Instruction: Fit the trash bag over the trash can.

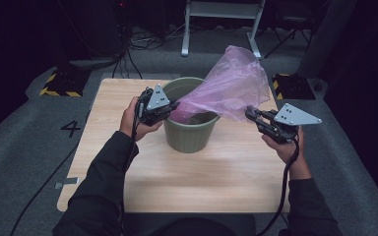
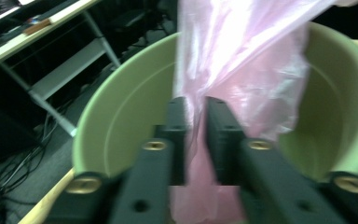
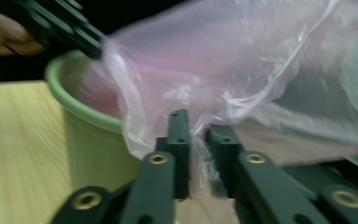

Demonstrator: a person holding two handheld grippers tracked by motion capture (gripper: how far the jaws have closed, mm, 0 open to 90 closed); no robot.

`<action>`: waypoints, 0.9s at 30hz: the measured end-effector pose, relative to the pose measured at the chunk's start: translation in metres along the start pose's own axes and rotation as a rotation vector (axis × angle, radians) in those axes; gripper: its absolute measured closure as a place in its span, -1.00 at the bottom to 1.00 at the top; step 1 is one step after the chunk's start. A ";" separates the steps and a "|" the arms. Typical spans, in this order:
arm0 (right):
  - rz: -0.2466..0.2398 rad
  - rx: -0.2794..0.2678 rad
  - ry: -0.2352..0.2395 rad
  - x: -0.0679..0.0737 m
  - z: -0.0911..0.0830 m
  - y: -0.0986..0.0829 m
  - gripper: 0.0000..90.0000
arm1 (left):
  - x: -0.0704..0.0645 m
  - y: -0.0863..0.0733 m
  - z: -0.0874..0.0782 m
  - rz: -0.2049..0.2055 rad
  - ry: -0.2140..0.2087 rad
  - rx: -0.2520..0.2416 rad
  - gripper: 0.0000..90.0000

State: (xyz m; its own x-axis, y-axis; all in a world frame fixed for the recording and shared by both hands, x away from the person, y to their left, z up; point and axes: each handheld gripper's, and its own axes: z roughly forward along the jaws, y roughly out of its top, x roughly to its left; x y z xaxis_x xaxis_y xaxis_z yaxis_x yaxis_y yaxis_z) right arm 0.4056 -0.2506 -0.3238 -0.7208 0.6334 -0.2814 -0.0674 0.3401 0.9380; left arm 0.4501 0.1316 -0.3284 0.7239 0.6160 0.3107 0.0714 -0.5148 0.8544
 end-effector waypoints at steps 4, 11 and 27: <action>-0.053 -0.009 0.026 0.012 -0.001 0.009 0.99 | 0.001 0.001 -0.003 -0.059 0.009 -0.007 -0.06; -0.084 0.000 0.046 0.023 0.002 0.013 1.00 | -0.010 0.019 -0.007 -0.043 -0.068 -0.064 -0.43; -0.096 -0.004 0.089 0.044 0.009 0.024 0.99 | -0.037 0.037 0.007 0.064 -0.109 -0.011 0.14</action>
State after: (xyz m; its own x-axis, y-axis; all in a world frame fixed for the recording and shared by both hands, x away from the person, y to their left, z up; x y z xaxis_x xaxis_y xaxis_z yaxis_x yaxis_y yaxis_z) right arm 0.3787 -0.2081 -0.3155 -0.7693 0.5336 -0.3514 -0.1423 0.3932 0.9084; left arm 0.4303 0.0856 -0.3114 0.7969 0.5133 0.3185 0.0150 -0.5439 0.8390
